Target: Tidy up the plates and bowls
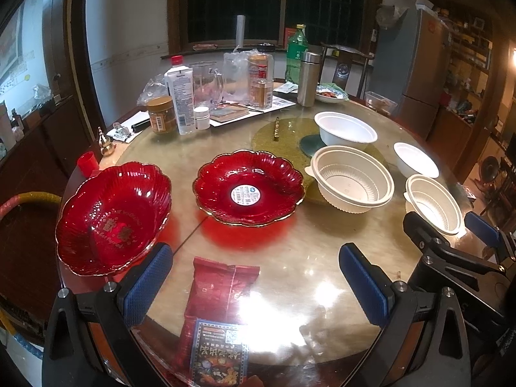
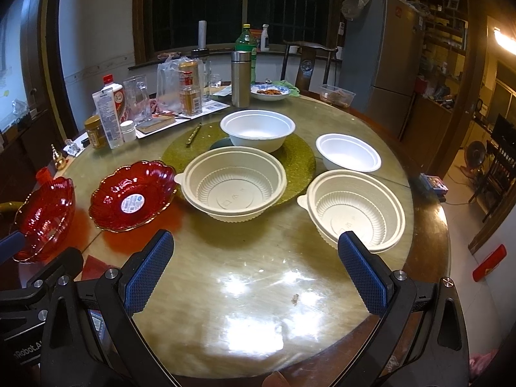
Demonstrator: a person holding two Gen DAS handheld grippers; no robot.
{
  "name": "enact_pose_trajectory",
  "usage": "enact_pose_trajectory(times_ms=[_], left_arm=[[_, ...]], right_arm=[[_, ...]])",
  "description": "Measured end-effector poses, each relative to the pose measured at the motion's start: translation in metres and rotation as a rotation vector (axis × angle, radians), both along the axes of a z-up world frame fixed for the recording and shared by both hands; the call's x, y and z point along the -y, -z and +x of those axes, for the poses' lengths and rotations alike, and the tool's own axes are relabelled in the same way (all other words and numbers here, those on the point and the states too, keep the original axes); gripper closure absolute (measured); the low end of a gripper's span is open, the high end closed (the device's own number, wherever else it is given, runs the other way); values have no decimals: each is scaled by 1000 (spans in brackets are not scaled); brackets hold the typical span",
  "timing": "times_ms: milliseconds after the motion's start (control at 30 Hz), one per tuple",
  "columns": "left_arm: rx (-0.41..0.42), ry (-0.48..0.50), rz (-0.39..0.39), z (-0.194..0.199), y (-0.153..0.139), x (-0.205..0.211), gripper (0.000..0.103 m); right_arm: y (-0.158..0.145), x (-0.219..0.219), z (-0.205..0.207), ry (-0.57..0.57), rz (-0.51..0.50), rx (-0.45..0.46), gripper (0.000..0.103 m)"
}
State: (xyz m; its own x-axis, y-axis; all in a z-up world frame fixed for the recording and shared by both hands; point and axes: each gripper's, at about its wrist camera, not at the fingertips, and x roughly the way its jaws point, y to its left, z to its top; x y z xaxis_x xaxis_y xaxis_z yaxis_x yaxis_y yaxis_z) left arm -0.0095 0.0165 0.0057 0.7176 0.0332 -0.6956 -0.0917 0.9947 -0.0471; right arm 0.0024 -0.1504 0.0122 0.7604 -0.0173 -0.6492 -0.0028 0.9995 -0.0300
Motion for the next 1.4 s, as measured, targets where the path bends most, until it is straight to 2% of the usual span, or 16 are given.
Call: enact_pose_trajectory(times_ms=[233,433,633,733,800,867,1067,1133,1233,1300,1333,1400], left_arm=[[2,-56,1,-8,-3,-27,0],[8,-181,5,-21,-8,-82,0],[-12,-364,-32,-31,0,-171,0],[-55,-460,-96,-31,10,-214,0],[-82,-471,-112,-27,16,-230,0],[-101,-471,-88,-17,21,-237,0],[-153,-455,-114,8,35,-254,1],[-196,-436,-149,16,41,-257,4],[-225,-420,-170,26,50,-257,13],[-239,-399,-190,33,54,-257,28],[-248,-394,-201,36,57,-257,31],[-255,-395,-207,40,60,-258,42]], right_arm=[[-6,-27,9,-76,13,5,0],[-9,-73,20,-215,71,-28,0],[-6,-137,39,-447,229,-180,0],[1,-159,47,-487,280,-257,0],[9,-174,55,-518,335,-327,1],[21,-186,67,-517,370,-391,3],[55,-210,93,-485,493,-578,24],[66,-214,98,-470,514,-613,25],[79,-222,104,-457,544,-649,32],[83,-227,106,-448,548,-654,35],[85,-230,107,-440,538,-648,37],[87,-233,107,-433,528,-652,51]])
